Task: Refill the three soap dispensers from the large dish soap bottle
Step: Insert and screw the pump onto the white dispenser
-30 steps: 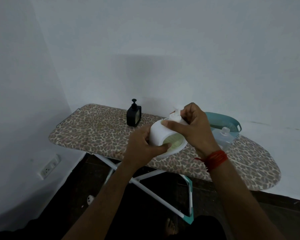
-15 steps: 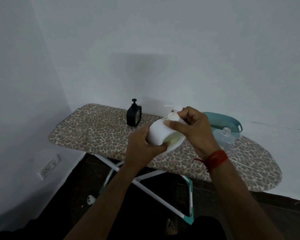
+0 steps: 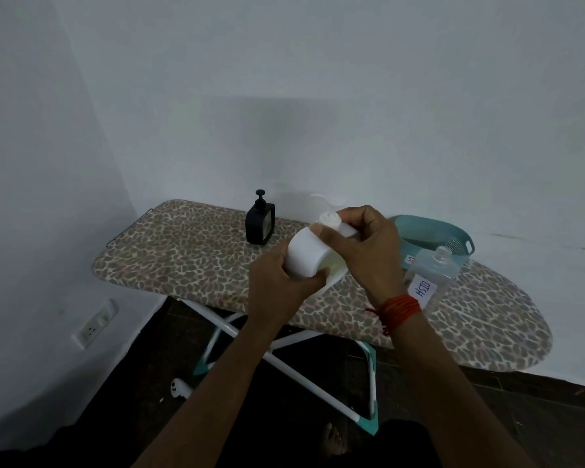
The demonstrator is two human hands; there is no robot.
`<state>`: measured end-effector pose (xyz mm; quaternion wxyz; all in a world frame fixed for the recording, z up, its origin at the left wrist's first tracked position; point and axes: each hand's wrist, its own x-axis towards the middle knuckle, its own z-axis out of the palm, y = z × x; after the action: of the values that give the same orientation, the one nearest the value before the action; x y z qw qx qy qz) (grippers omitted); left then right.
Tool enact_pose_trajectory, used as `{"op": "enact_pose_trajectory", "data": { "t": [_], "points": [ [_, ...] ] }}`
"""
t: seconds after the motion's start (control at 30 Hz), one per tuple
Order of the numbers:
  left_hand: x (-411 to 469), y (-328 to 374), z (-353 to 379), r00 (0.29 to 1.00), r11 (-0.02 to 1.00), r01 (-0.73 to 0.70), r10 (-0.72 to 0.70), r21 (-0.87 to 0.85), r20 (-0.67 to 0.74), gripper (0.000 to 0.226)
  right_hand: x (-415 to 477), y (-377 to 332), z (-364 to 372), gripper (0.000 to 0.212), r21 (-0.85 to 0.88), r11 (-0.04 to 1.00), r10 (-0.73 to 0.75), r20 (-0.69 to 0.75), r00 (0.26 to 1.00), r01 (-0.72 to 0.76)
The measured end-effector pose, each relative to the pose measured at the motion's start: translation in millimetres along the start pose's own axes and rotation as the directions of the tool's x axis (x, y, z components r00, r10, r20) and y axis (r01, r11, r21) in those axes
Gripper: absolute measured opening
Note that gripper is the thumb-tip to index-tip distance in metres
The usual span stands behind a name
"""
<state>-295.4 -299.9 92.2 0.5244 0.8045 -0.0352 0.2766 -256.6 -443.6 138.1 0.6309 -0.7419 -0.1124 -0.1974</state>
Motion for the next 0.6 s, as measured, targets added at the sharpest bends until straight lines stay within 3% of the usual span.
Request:
{"op": "enact_pose_trajectory", "data": {
  "t": [0.07,0.17,0.33,0.47,0.6],
  "points": [
    [1,-9,4,1.000,1.000,0.002,-0.002,0.003,0.000,0.061,-2,8,-2,0.041,0.023,0.999,0.032,0.032,0.999,-0.033],
    [4,-26,17,0.999,0.999,0.039,-0.039,0.007,-0.032,0.059,-8,31,-7,0.041,-0.013,0.997,0.076,-0.030,0.997,-0.077],
    [29,-65,58,0.977,0.981,0.194,-0.193,0.001,-0.094,0.057,-28,97,-12,0.024,-0.062,0.968,0.227,-0.206,0.952,-0.245],
    [72,-107,98,0.941,0.951,0.310,-0.307,-0.001,-0.144,0.057,-32,144,-10,0.024,-0.101,0.917,0.357,-0.219,0.908,-0.385],
    [114,-152,136,0.896,0.909,0.416,-0.414,-0.021,-0.158,0.057,0,176,-12,0.026,-0.183,0.886,0.378,-0.247,0.892,-0.426]
  ]
}}
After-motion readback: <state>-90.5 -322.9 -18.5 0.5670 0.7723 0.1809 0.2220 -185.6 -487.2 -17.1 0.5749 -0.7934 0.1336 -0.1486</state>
